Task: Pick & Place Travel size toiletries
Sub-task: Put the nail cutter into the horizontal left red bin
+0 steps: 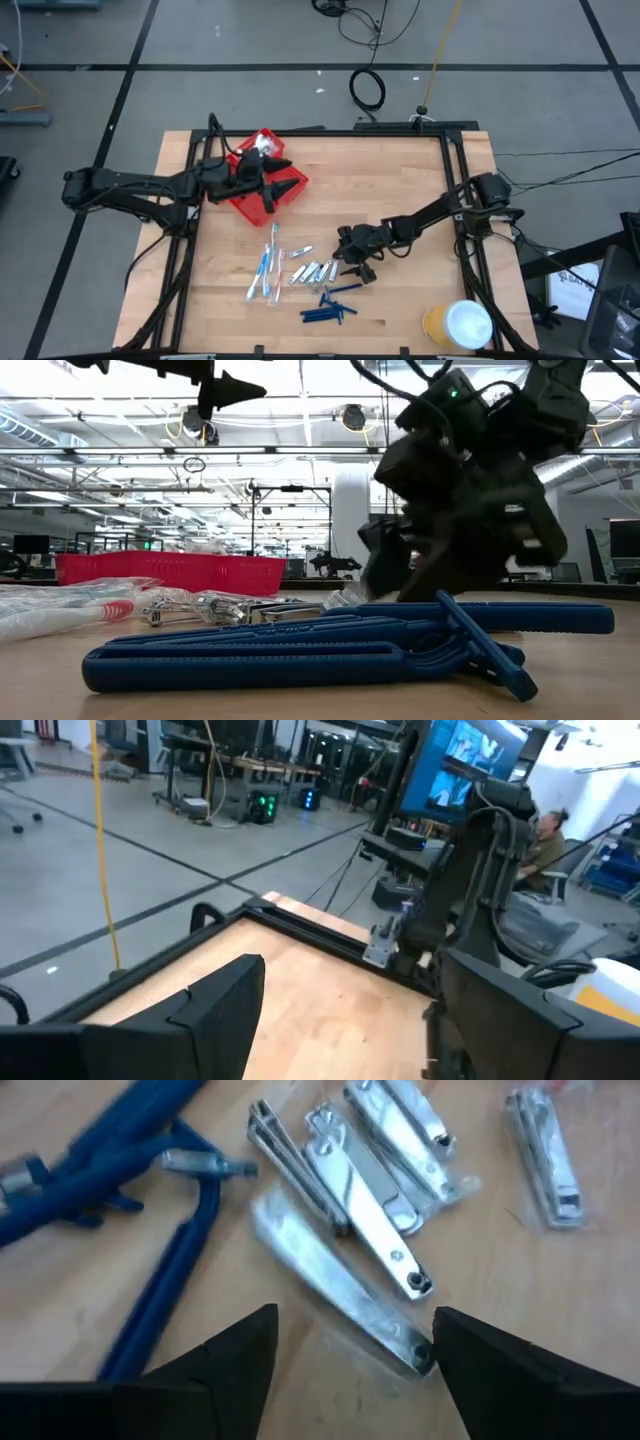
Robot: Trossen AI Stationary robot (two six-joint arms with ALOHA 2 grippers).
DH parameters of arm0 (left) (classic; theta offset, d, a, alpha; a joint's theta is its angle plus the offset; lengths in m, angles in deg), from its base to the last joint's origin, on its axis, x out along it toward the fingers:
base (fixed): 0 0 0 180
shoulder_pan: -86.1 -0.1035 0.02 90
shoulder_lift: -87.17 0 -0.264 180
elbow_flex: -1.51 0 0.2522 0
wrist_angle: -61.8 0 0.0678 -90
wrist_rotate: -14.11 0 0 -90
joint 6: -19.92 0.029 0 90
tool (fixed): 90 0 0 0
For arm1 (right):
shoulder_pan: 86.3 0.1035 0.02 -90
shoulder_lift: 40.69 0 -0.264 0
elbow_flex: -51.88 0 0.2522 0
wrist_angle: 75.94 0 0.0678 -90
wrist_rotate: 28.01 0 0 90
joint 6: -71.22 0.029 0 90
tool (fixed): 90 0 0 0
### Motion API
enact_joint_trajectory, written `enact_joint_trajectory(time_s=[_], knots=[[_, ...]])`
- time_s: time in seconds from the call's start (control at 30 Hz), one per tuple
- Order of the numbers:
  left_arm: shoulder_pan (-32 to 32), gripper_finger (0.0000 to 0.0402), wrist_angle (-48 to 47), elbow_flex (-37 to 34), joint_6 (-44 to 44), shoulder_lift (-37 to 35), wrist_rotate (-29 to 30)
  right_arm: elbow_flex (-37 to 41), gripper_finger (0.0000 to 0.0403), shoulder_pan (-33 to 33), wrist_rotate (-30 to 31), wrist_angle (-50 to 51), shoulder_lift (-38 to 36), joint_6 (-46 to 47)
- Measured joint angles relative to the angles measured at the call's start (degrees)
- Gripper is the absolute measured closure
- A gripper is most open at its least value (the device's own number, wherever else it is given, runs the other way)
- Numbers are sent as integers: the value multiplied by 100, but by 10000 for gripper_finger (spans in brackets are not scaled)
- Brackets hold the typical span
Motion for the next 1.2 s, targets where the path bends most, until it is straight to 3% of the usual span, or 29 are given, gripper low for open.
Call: enact_joint_trajectory(time_s=[0.2, 0.5, 0.63, 0.8, 1.0, 1.2], knots=[[16, 105, 2, 0, -107, -3, -5, -11, 175, -36, -9, 72, 220, -75], [18, 105, -234, 0, -107, -5, -7, -4, 243, -23, -11, -121, 154, -30], [18, 105, -301, 0, -82, -3, -7, 5, 291, -40, 17, -258, 161, -31], [18, 105, -343, 0, 3, -3, -9, 5, 380, -76, 298, -265, 191, -22], [18, 105, -499, 0, 48, -3, -9, 5, 385, -74, 346, -271, 125, -32], [18, 105, -1062, 0, 46, 16, -7, 11, 386, -114, 691, 45, -737, -181]])
